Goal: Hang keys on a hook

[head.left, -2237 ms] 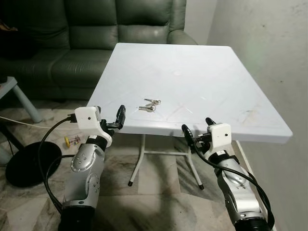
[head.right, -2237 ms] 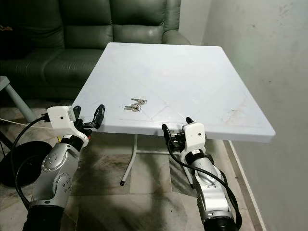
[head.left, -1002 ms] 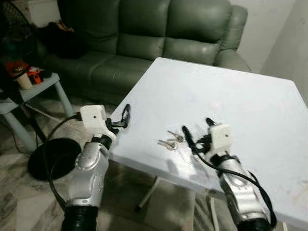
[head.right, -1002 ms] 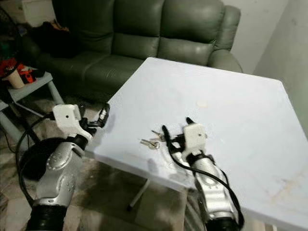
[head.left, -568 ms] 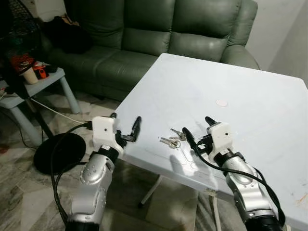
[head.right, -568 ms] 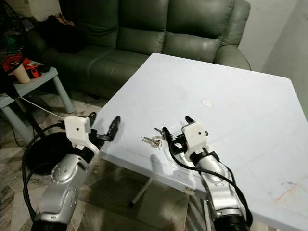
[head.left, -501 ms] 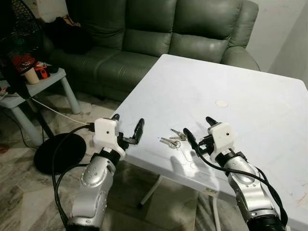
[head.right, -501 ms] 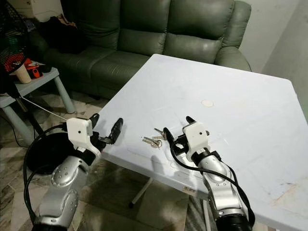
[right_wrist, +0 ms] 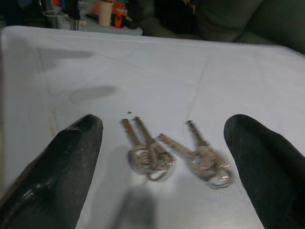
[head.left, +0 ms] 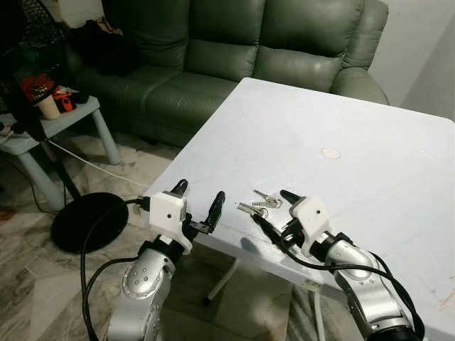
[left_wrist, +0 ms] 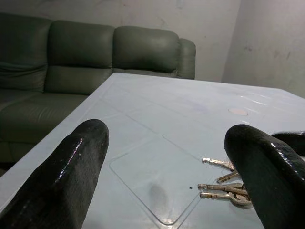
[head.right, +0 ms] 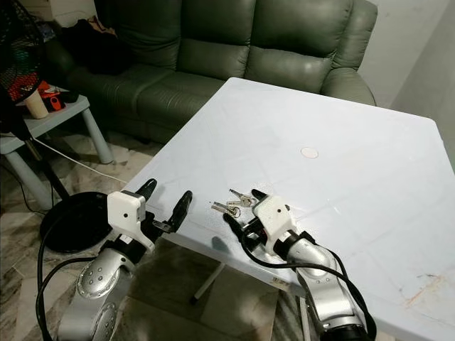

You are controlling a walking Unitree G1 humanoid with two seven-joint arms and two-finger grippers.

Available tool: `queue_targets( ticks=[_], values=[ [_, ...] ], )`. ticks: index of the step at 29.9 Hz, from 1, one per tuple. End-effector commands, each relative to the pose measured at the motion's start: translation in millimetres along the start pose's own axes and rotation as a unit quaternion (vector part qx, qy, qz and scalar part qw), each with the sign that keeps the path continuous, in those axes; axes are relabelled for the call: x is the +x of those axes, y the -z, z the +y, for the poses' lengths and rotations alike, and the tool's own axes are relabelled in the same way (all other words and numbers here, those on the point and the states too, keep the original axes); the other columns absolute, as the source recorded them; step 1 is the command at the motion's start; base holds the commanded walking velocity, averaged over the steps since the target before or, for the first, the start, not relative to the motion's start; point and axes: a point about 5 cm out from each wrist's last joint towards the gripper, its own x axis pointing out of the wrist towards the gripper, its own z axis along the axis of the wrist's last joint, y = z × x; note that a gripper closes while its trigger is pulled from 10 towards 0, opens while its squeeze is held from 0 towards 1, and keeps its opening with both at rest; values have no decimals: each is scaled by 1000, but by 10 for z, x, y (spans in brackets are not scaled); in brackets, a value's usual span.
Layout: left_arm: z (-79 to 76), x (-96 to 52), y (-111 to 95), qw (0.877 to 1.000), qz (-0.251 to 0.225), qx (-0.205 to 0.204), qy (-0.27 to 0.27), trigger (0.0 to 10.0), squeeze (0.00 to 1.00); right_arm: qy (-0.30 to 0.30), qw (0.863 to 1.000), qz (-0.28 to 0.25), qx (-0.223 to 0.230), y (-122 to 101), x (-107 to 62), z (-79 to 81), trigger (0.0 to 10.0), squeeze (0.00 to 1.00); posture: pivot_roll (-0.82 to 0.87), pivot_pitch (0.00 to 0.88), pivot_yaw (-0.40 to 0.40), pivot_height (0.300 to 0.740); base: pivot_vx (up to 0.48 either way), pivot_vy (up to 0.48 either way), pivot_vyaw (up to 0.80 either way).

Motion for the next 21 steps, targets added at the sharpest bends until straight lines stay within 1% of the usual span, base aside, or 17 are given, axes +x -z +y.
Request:
queue_targets(
  ticks=[1, 3, 5, 6, 10, 12, 13, 14, 16, 21],
  values=[
    [-19, -8, -32, 1000, -5, 4, 5, 10000, 0, -8, 1000, -6, 10, -50, 13, 23, 10000, 0, 29, 32, -54, 740, 0, 0, 0],
    [-32, -19, -35, 1000, -4, 4, 5, 10000, 0, -8, 999, -1, 34, -67, 59, 75, 10000, 0, 30, 38, -56, 740, 0, 0, 0],
    [-35, -24, -37, 1000, -4, 2, 5, 10000, 0, -7, 999, -1, 41, -81, 71, 91, 10000, 0, 31, 43, -56, 740, 0, 0, 0],
    [-40, -37, -33, 1000, -2, 2, 4, 10000, 0, 0, 998, 1, 55, -89, 94, 110, 10000, 0, 32, 50, -56, 740, 0, 0, 0],
    [-53, -57, -29, 1000, 1, 1, 3, 10000, 0, 6, 998, 5, 70, -107, 120, 138, 10000, 0, 37, 62, -56, 740, 0, 0, 0],
    [-63, -90, -22, 1000, 5, -1, 2, 10000, 0, 20, 996, 19, 84, -107, 151, 162, 10000, 0, 39, 69, -56, 740, 0, 0, 0],
    [-63, -90, -22, 1000, 5, -1, 2, 10000, 0, 20, 996, 19, 84, -107, 151, 162, 10000, 0, 39, 69, -56, 740, 0, 0, 0],
    [-66, -113, -15, 1000, 8, -3, 2, 10000, 0, 29, 995, 28, 96, -103, 167, 173, 10000, 0, 41, 77, -54, 740, 0, 0, 0],
    [-67, -120, -14, 1000, 9, -4, 1, 10000, 0, 33, 994, 31, 100, -105, 170, 176, 10000, 0, 41, 77, -54, 740, 0, 0, 0],
    [-80, -151, -20, 1000, 13, -4, 1, 10000, 0, 55, 990, 61, 117, -65, 159, 191, 10000, 0, 41, 87, -52, 740, 0, 0, 0]
  ],
)
